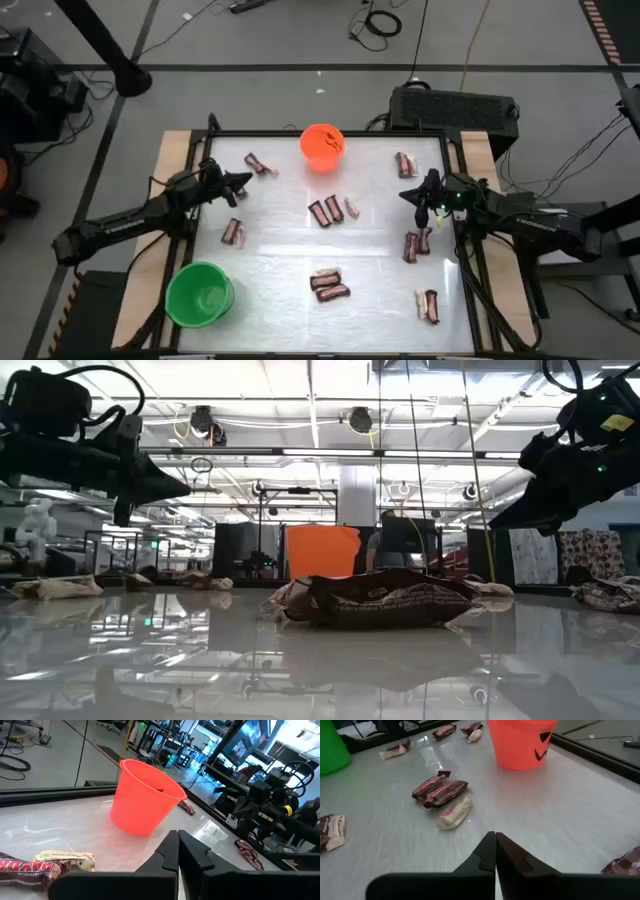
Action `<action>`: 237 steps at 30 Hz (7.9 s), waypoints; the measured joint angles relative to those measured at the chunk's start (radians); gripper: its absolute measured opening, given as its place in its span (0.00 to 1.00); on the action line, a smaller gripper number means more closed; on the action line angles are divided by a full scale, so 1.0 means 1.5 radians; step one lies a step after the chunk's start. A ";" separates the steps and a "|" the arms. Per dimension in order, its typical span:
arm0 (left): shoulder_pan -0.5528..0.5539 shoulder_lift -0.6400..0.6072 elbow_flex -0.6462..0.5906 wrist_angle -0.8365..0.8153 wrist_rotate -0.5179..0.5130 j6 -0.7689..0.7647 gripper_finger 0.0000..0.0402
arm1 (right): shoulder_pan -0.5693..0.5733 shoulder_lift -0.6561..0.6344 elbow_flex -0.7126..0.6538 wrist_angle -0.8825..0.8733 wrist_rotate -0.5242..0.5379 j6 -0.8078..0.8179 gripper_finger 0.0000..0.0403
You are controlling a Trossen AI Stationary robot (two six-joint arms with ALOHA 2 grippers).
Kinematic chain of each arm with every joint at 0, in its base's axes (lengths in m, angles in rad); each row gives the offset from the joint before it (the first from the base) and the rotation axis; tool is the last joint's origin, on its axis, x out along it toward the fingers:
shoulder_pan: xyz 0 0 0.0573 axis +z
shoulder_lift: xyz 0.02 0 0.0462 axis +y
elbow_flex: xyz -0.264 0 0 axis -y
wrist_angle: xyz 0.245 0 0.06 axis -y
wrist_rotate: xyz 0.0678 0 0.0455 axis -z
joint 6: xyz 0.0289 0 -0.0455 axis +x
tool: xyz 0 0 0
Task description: Sort candy by brand, put in halloween buckets
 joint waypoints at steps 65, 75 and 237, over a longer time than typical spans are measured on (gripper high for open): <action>0.000 0.000 0.000 0.000 0.000 0.000 0.01 | 0.000 0.000 0.000 0.000 0.000 0.000 0.00; 0.000 0.000 0.000 0.000 0.000 0.000 0.01 | 0.000 0.000 0.000 0.000 0.000 0.000 0.00; -0.203 1.004 0.702 -0.272 -0.048 0.285 0.01 | 0.362 0.547 0.297 0.355 -0.103 -0.247 0.00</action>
